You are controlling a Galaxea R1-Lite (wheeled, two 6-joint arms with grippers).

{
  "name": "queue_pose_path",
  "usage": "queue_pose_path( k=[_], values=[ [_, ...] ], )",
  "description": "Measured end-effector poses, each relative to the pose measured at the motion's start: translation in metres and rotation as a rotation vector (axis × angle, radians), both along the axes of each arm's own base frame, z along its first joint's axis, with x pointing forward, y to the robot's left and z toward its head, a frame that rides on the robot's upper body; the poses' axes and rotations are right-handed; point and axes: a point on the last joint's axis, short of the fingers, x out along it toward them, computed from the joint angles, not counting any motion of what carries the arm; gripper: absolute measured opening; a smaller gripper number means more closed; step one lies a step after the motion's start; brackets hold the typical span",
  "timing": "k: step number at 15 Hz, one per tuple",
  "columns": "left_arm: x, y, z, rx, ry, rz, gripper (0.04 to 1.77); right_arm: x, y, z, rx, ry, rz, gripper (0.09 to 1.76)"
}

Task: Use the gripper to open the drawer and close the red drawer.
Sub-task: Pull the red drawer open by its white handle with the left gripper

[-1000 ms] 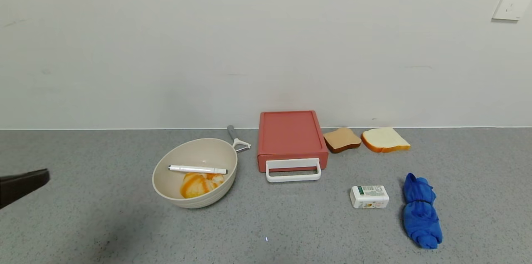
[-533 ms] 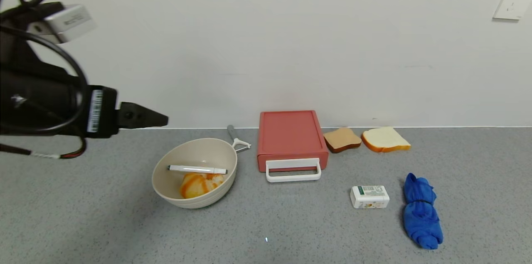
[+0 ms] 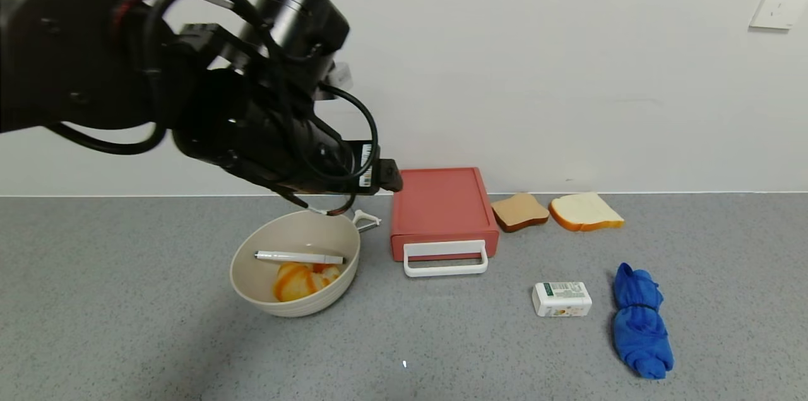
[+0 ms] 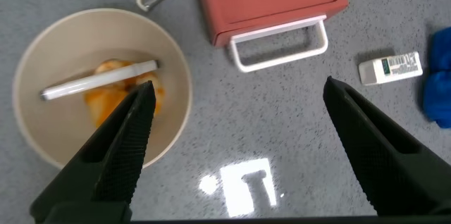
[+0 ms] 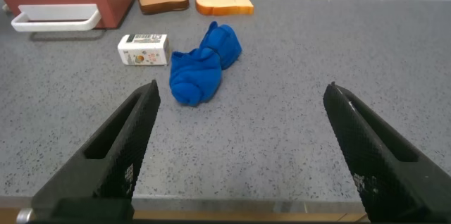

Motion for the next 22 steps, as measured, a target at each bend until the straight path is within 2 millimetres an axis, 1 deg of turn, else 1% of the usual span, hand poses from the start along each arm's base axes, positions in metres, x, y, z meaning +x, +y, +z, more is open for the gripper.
queue_pose_path(
  k=[2,5,9,11,14,17,22],
  values=[
    [0.014,-0.024,-0.016,-0.001,0.026,0.002,1.72,0.000,0.000,0.000,0.000,0.000,0.000,1.71],
    [0.024,-0.058,-0.044,0.039,0.057,-0.006,1.72,0.000,0.000,0.000,-0.001,0.000,0.000,1.71],
    [0.034,-0.089,-0.076,0.028,0.105,0.027,1.72,0.000,0.000,0.000,0.000,0.000,0.001,1.71],
    [0.038,-0.098,-0.090,0.016,0.131,0.052,1.72,0.000,0.000,0.000,0.000,0.000,0.001,1.71],
    [0.045,-0.107,-0.105,0.014,0.133,0.105,1.72,0.000,0.000,0.000,0.000,0.000,0.000,1.71],
    [0.051,-0.113,-0.119,0.008,0.133,0.145,1.72,0.000,0.000,0.000,0.000,0.000,0.000,1.71],
    [0.061,-0.120,-0.137,-0.036,0.135,0.188,1.72,0.000,0.000,0.000,0.000,0.000,0.000,1.71]
  ],
)
